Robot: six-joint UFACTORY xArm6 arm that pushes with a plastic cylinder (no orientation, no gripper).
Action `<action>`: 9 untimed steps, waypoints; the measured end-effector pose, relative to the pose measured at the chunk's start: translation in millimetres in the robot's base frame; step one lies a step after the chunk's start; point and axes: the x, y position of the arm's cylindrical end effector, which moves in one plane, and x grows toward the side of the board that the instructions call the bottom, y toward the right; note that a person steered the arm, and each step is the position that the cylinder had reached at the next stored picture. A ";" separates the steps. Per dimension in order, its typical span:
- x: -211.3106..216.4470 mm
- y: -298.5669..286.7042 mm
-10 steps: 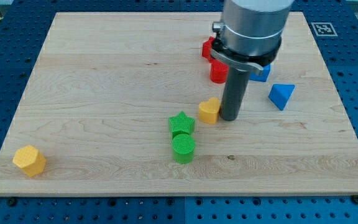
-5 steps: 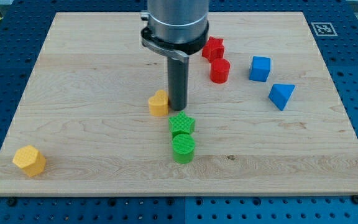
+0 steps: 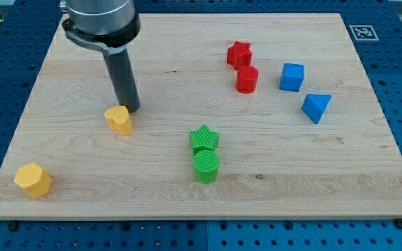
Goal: Push the yellow heart to the yellow hexagon
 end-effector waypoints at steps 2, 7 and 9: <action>0.5 -4.4; 78.5 -2.9; 94.9 -2.9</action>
